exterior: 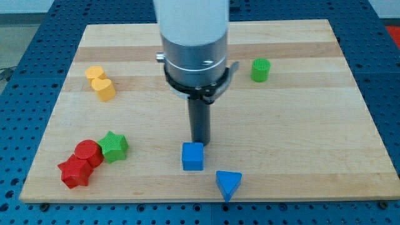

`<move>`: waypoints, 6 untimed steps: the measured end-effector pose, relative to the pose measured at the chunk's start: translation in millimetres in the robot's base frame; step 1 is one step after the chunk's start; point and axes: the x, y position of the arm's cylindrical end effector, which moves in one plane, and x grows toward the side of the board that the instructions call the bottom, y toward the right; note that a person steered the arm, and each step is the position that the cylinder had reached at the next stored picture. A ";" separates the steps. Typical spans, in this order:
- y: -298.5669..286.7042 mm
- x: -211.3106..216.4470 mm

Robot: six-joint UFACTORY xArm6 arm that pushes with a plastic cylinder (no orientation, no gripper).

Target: Point your arm at the left of the cube

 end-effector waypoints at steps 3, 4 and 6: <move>-47.4 -27.9; -67.6 -26.4; -79.6 -0.7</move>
